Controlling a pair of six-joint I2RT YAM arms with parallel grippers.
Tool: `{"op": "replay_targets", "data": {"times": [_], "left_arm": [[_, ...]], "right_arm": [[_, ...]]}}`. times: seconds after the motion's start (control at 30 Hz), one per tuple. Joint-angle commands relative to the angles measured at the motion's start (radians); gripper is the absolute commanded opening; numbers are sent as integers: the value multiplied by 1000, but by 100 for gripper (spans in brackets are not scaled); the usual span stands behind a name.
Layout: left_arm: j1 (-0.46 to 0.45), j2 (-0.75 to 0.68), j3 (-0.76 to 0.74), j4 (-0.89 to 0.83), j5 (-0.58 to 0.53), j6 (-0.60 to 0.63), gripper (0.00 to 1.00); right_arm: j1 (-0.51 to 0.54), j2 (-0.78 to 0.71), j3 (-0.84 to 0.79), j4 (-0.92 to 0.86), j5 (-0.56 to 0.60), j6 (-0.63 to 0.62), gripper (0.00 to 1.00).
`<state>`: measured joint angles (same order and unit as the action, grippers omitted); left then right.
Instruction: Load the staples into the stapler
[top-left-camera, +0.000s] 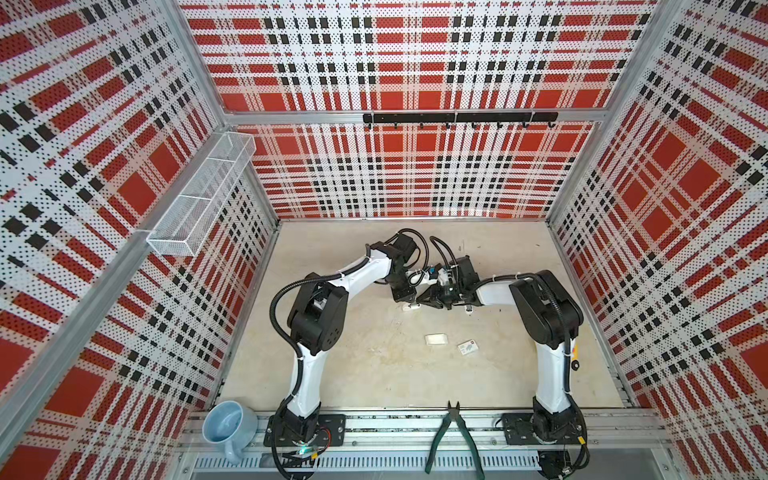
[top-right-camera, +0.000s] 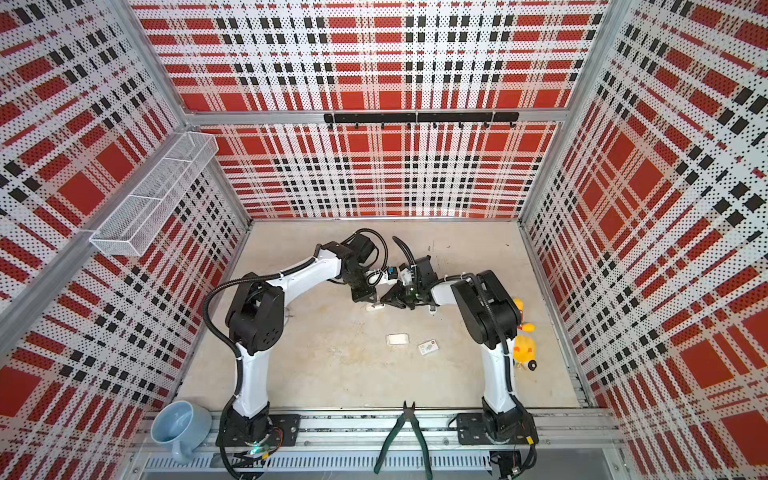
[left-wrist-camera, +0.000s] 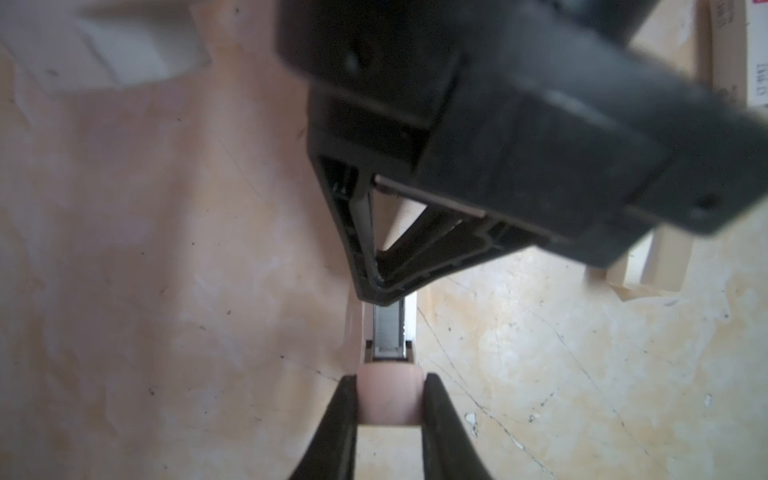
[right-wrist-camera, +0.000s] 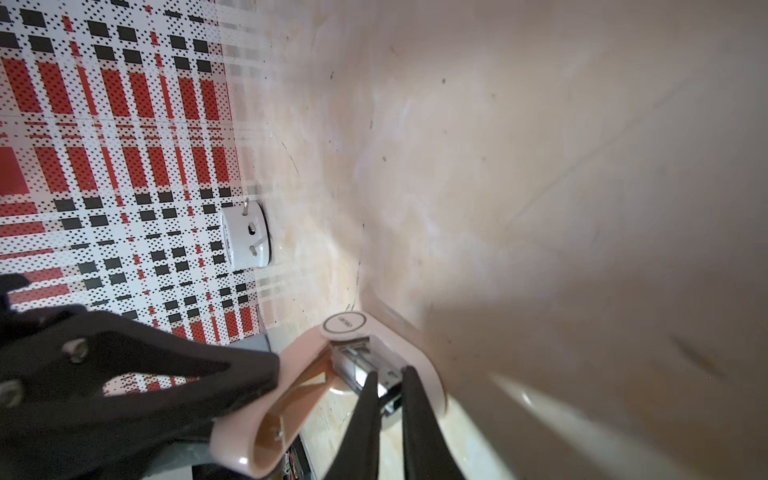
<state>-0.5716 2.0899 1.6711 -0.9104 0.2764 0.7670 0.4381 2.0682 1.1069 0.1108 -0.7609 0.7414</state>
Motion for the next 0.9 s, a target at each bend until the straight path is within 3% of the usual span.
{"op": "replay_targets", "data": {"times": [0.0,0.23,0.67,0.87], "left_arm": [[-14,50,3,-16,1,-5,16],[-20,64,5,-18,0,-4,15],[-39,80,20,-20,-15,-2,14],[-49,88,26,-24,-41,-1,13]], "right_arm": [[2,-12,-9,36,39,16,16],[-8,-43,-20,64,74,38,20],[-47,-117,-60,85,150,64,18],[-62,-204,-84,34,237,56,18]]}}
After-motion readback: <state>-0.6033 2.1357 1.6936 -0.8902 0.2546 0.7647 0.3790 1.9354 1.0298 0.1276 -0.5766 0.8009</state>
